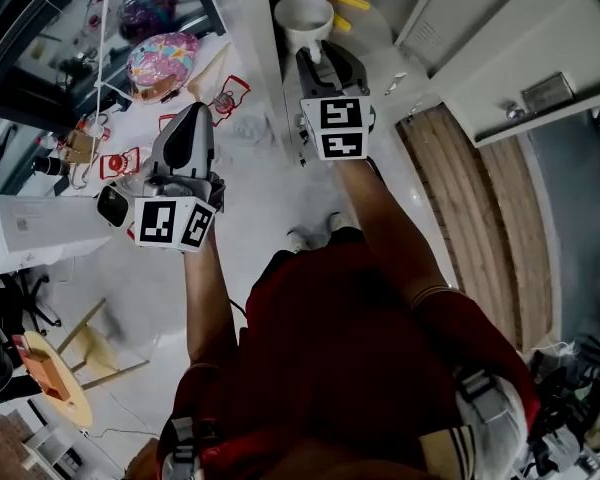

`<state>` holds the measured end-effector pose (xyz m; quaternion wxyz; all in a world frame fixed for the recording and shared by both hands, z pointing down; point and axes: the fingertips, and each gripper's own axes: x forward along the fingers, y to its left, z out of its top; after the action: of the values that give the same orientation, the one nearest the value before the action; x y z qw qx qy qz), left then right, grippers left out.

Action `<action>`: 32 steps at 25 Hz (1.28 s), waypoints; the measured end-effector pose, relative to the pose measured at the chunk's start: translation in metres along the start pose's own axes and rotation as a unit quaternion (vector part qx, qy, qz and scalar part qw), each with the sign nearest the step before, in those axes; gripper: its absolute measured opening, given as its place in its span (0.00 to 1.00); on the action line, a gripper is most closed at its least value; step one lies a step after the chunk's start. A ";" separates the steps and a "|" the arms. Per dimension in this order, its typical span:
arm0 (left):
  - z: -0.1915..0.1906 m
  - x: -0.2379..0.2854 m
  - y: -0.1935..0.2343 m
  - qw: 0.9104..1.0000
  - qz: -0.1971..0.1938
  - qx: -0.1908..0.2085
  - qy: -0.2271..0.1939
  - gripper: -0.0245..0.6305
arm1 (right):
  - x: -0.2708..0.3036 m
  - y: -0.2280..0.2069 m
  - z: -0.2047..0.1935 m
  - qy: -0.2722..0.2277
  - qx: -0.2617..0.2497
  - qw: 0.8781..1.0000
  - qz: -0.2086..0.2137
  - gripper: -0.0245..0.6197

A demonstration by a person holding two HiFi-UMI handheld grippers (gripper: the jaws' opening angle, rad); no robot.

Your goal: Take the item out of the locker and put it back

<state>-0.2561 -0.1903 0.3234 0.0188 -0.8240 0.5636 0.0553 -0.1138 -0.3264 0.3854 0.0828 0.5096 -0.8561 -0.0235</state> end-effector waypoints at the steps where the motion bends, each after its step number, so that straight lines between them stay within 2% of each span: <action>1: -0.001 0.002 -0.001 1.000 0.003 -0.001 0.001 0.05 | 0.000 -0.002 0.000 0.001 -0.004 1.000 0.003 0.24; 4: -0.006 0.007 -0.005 1.000 0.010 -0.004 0.003 0.05 | 0.000 -0.012 -0.002 0.004 -0.010 1.000 0.009 0.17; 11: -0.016 0.012 -0.009 1.000 0.026 -0.007 0.011 0.05 | 0.002 -0.031 -0.008 0.012 -0.019 0.999 0.036 0.15; 22: -0.025 0.019 -0.018 0.999 0.041 -0.004 0.027 0.05 | 0.009 -0.048 -0.009 0.006 0.041 0.995 0.088 0.12; 32: -0.025 0.027 -0.033 0.999 0.038 0.008 0.033 0.05 | 0.009 -0.052 -0.003 -0.020 0.046 0.993 0.105 0.11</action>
<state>-0.2141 -0.2062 0.3439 0.0048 -0.8033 0.5951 0.0241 -0.0726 -0.3592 0.3828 0.0447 0.4194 -0.9066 0.0143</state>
